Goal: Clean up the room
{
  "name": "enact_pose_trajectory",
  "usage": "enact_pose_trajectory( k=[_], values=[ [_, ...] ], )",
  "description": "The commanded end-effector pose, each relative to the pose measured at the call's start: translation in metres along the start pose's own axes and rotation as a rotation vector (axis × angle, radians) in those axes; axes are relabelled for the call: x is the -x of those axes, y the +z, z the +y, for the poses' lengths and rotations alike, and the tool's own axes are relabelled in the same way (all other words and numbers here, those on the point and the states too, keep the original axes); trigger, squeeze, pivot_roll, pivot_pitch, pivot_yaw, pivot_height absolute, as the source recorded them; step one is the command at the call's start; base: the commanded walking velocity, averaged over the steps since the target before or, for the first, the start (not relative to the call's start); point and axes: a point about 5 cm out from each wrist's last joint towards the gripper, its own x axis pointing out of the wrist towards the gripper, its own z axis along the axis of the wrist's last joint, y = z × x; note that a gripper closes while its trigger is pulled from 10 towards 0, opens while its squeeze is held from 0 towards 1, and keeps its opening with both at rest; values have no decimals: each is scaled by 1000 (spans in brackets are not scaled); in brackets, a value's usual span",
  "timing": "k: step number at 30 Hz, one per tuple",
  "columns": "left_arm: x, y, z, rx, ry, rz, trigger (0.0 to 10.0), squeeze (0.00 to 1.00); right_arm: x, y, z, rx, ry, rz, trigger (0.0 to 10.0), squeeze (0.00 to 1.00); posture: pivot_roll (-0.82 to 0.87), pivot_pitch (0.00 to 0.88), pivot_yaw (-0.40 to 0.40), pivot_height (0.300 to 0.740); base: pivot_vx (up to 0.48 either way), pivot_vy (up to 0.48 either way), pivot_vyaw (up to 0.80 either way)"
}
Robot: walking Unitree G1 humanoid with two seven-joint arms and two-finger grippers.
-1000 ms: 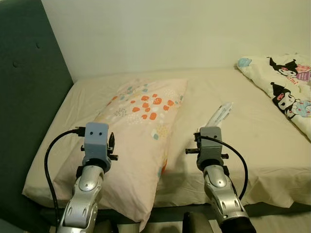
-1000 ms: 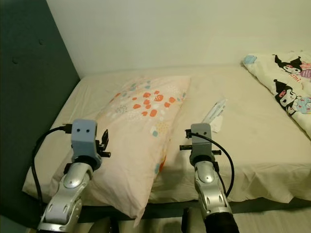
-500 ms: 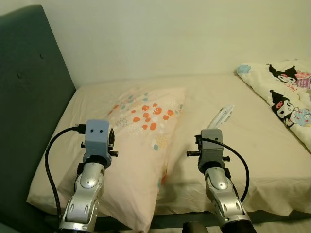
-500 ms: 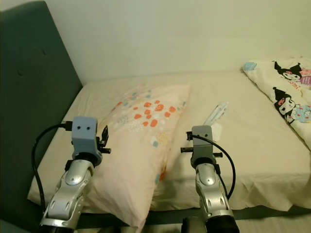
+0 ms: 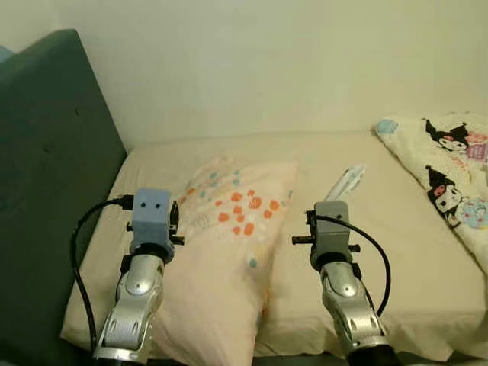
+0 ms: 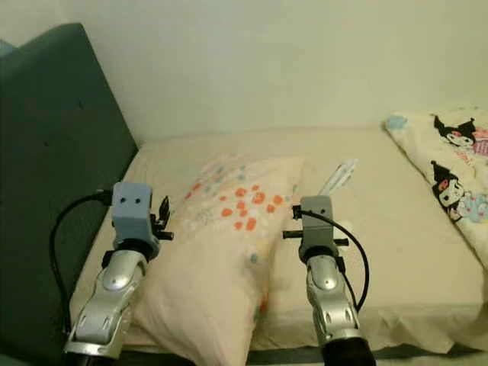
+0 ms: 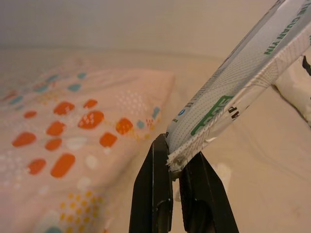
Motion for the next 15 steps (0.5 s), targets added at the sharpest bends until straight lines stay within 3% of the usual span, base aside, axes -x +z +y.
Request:
enact_pose_trajectory(
  k=[1, 9, 13, 15],
  values=[
    [1, -4, 2, 1, 11, 13, 10000, 0, 0, 1, 4, 2, 14, 3, 10000, 0, -39, 82, 6, 740, 0, 0, 0],
    [1, -4, 2, 2, 10, 13, 10000, 0, 0, 2, 5, 3, 16, 2, 10000, 0, -39, 81, 6, 740, 0, 0, 0],
    [2, -5, 2, 3, 9, 17, 10000, 0, 0, 3, 2, 77, -28, -32, 10000, 0, -38, 81, 6, 740, 0, 0, 0],
    [2, -6, 2, 3, 9, 20, 10000, 0, 1, 3, 3, 41, -2, -37, 10000, 0, -38, 79, 6, 740, 0, 0, 0]
  ],
)
